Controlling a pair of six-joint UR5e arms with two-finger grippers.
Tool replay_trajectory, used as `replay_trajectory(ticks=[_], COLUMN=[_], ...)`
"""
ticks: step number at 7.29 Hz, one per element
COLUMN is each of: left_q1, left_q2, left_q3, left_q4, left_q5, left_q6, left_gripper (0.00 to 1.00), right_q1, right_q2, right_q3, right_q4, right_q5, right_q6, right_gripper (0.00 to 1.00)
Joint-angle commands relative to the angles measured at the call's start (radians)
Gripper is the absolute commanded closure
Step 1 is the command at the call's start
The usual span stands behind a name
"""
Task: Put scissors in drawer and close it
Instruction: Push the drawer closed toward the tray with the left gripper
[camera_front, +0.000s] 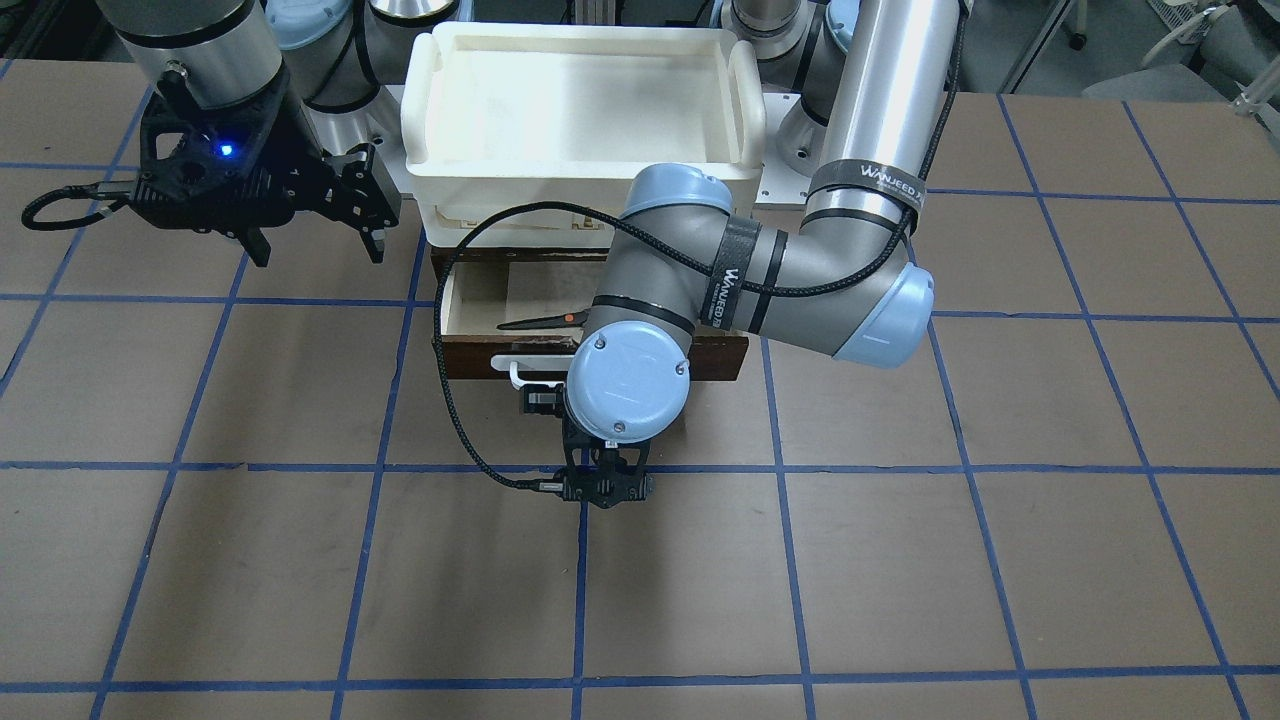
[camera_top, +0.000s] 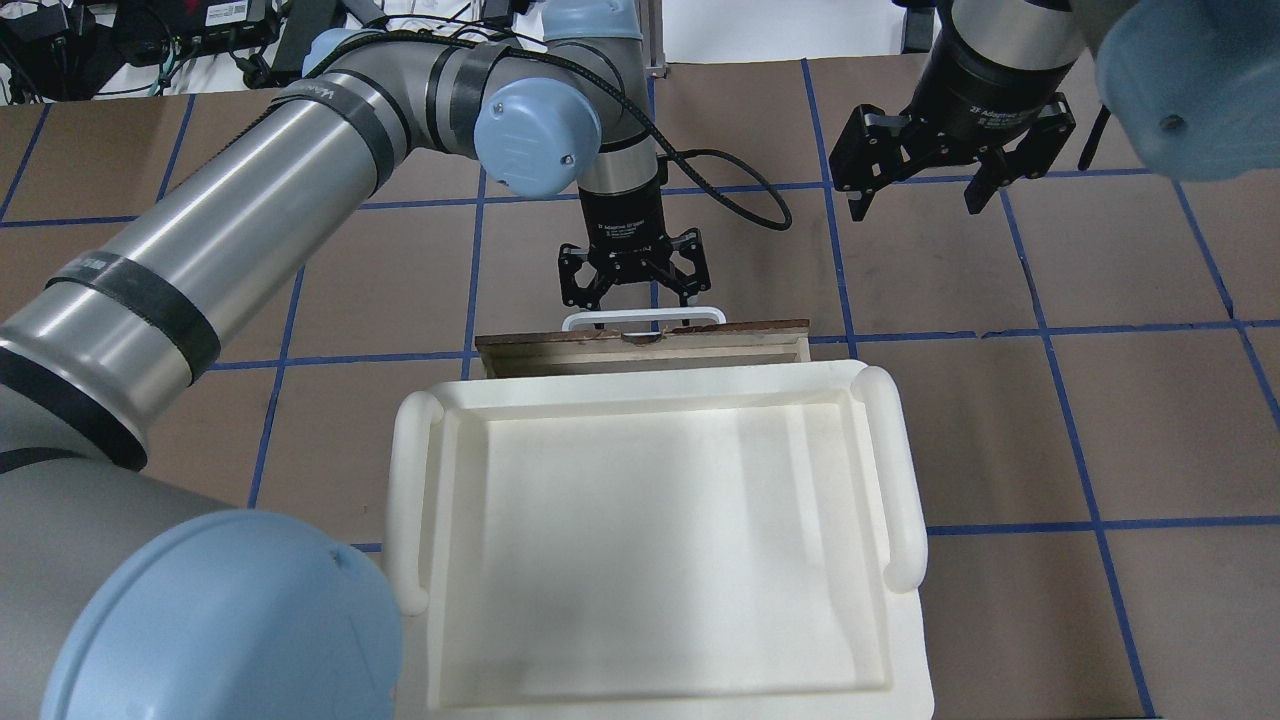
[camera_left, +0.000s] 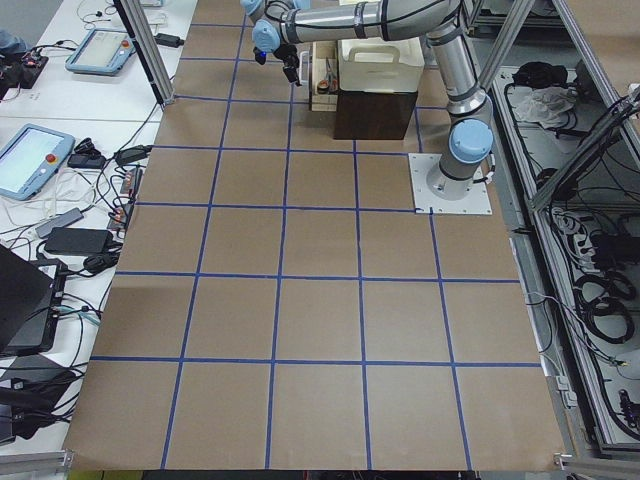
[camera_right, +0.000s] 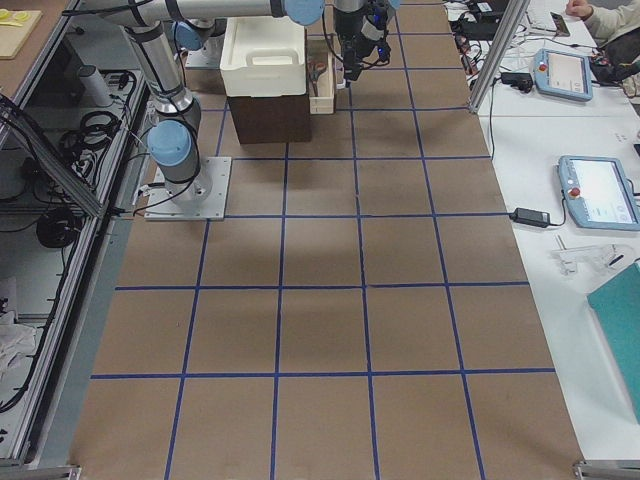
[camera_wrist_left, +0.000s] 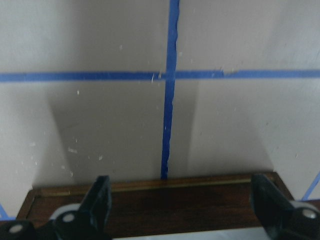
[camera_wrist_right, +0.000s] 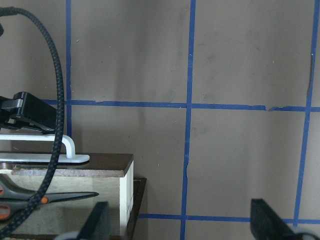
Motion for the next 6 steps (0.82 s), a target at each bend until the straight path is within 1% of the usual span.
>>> replay_trajectory(ticks=[1,3,6], left_q1=[-0.003,-0.006,-0.023], left_q2=[0.054,0.095,0.114], left_q3=[-0.079,-0.139,-0.169], left_q4=[-0.008,-0.008,-0.002], left_q5=[-0.001,-0.004,-0.016], left_q6=[0.01,0.013,0.011], left_gripper=[0.0,0.0,0.0], right_q1=[0.0,0.0,0.0], right_q2=[0.001,0.001,0.0], right_q3=[0.0,0.0,0.0], right_q4=[0.0,-0.002,-0.002], right_q5=[0.0,0.0,0.0], right_q6=[-0.001,-0.003,-0.001], right_gripper=[0.0,0.0,0.0])
